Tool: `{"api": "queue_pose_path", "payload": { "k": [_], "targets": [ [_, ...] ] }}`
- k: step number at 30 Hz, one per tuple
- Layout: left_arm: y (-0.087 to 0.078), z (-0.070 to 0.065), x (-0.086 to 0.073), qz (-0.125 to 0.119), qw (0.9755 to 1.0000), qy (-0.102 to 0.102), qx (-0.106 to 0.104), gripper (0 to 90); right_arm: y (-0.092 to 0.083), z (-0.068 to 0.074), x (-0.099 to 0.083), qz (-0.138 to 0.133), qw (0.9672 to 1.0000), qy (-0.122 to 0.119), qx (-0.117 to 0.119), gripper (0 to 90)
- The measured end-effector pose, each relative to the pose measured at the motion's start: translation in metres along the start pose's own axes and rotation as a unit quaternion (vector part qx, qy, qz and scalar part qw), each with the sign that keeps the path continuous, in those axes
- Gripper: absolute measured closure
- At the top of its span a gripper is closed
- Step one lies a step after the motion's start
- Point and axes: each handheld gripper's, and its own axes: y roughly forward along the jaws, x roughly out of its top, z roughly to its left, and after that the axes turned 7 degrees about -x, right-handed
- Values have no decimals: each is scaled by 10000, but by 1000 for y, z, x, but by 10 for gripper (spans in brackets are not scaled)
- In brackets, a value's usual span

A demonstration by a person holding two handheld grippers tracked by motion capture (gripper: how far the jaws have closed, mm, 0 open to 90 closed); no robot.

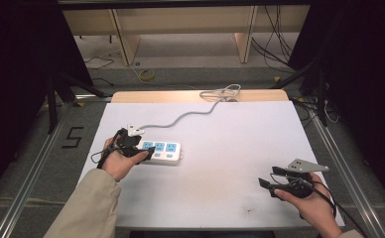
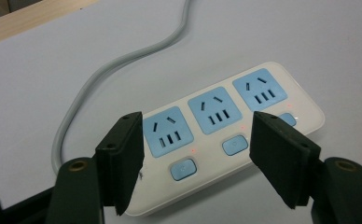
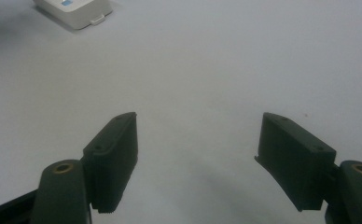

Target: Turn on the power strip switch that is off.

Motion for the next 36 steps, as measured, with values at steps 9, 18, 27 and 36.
{"api": "queue_pose_path", "payload": {
  "k": [9,18,27,36],
  "targets": [
    [-6,-7,-3,-64,9999,105,-70,336,0,0,0,3,10000,1,4,291],
    [-13,-13,-10,-98,9995,259,-134,336,0,0,0,-2,10000,0,3,291],
    [-21,-17,-15,-291,9989,300,-215,323,0,0,0,-2,10000,-7,9,291],
    [-26,-19,-22,-391,9981,356,-322,293,0,0,0,-10,10000,-19,18,290]
  ]
}}
